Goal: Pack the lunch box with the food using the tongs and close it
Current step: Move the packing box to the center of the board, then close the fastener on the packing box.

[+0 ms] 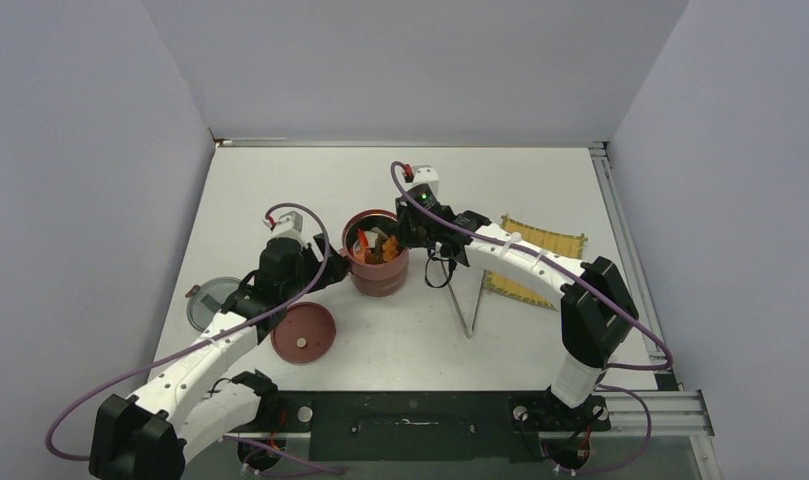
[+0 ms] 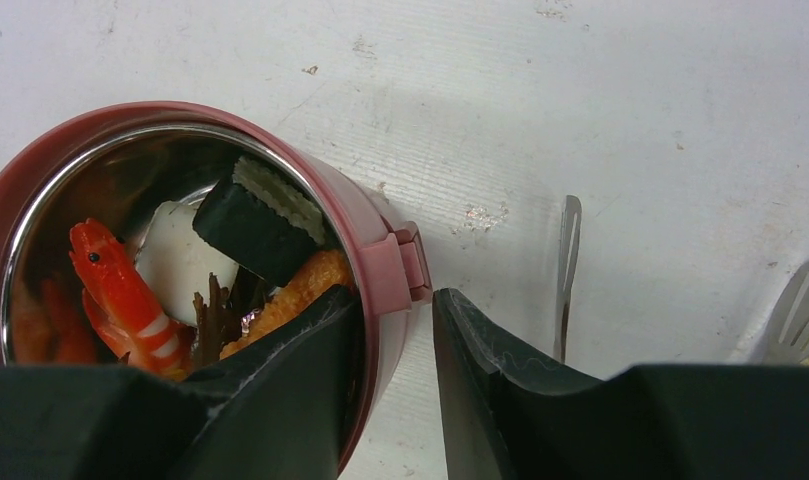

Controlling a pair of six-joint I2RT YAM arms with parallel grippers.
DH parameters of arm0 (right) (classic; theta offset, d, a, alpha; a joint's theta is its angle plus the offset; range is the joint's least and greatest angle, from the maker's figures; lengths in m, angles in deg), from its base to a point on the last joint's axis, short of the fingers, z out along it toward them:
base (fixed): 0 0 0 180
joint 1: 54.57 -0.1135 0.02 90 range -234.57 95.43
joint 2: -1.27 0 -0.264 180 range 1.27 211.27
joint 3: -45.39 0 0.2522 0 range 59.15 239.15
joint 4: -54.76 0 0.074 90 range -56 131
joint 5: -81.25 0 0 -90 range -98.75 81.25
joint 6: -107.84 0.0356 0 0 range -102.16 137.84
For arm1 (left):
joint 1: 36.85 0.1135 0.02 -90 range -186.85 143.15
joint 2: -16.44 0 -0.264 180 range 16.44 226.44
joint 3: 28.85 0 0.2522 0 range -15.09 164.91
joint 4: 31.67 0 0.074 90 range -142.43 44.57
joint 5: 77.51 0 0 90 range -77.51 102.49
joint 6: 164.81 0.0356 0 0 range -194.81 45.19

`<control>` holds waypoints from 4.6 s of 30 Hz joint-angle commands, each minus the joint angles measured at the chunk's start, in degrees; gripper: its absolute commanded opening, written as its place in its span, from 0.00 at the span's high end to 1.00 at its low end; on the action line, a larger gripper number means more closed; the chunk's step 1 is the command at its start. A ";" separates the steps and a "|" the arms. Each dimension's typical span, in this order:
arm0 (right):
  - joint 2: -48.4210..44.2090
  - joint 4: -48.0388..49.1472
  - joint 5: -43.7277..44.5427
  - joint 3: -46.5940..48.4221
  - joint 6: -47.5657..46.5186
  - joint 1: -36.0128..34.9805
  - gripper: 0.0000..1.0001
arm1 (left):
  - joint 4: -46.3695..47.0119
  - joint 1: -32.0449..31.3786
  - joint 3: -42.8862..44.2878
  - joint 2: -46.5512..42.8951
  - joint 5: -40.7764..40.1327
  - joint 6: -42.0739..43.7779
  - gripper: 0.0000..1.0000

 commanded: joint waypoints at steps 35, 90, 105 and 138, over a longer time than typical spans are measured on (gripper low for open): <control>0.67 -0.46 1.94 2.90 1.02 -1.67 0.65 | 0.19 9.26 -1.56 2.89 0.64 2.72 0.31; 3.04 -3.44 22.50 1.86 -3.10 -10.29 0.95 | 3.16 1.85 1.12 11.10 -1.58 0.04 0.42; 6.38 -5.74 30.26 2.69 -3.42 -12.60 0.95 | 7.72 1.86 -0.16 13.73 0.33 -1.84 0.47; 7.51 -5.68 26.25 2.33 -2.14 -14.08 0.95 | 19.73 -1.28 1.23 21.99 0.61 -7.45 0.61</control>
